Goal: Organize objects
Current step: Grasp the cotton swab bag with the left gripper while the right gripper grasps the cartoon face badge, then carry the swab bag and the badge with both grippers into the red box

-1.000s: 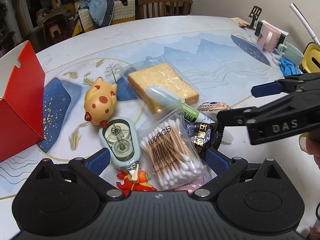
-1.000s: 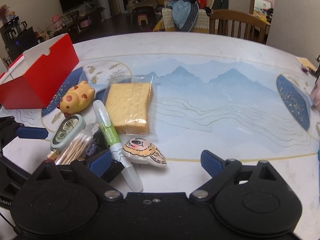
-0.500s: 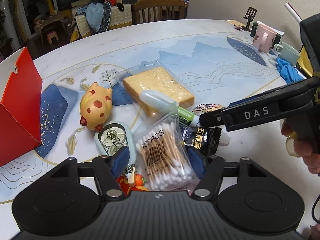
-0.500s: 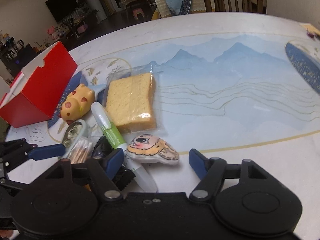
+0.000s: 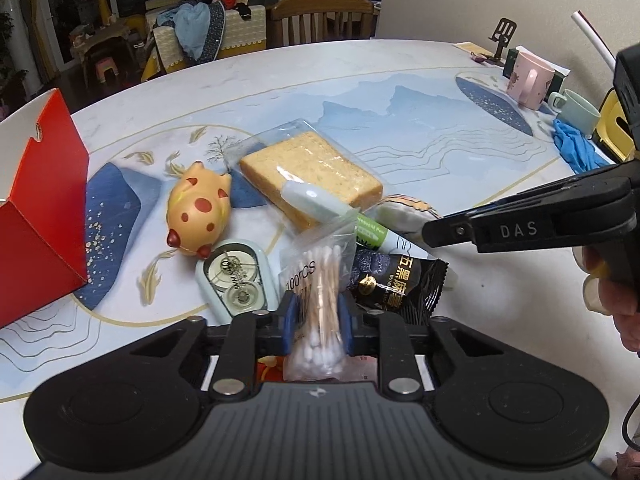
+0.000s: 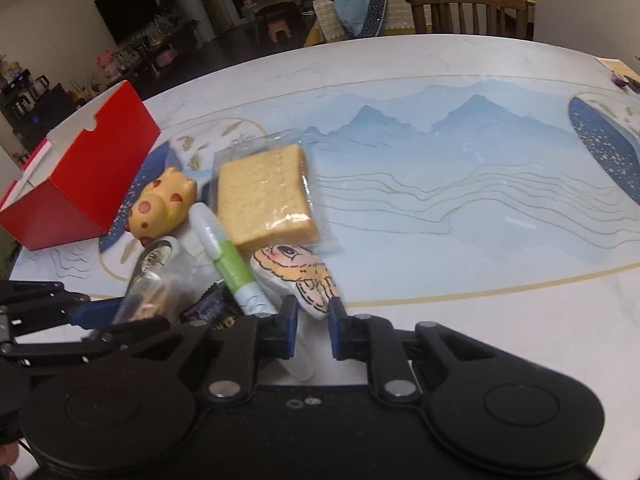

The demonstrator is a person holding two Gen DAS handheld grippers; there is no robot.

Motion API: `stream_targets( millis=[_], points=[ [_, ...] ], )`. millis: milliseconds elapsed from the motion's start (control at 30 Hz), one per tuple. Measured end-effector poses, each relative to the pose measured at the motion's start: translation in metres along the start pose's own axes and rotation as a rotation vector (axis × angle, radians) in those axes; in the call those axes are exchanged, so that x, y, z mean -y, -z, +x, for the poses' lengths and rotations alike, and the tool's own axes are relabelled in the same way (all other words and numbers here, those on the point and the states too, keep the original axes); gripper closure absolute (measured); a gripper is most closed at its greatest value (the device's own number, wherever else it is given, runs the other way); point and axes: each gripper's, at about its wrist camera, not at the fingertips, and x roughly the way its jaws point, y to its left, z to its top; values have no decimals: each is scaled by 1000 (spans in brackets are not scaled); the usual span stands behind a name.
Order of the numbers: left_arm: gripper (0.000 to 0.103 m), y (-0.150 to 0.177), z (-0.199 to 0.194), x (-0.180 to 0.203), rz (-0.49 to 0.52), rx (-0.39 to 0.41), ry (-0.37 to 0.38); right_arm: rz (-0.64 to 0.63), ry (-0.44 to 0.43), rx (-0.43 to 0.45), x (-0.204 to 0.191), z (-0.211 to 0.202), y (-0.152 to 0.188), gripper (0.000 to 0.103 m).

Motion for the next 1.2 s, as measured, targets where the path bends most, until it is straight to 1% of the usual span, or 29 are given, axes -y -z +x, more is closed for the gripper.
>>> stream_targets(
  millis=[133,300,467,633,867,1200],
  points=[
    [85,-1,-6,-4,-16,7,6,-3,28,29,-1,-9,1,90],
    [86,-1,-20,-12,-46,33,25,-17,27,71,-8,-34,4,90],
    [86,-1,-35,-26,-101,39,44,-19,5,84,-21,-56,5,90],
    [86,0,-53,-42,-148,49,51,-66,-4,99,-47,-73,4,90],
    [86,0,-79,-67,-197,73,47,-94,-47,125,-83,-89,-4,90],
    [86,1,-111,-119,-250,116,31,-159,-87,137,-145,-84,-26,90]
  ],
)
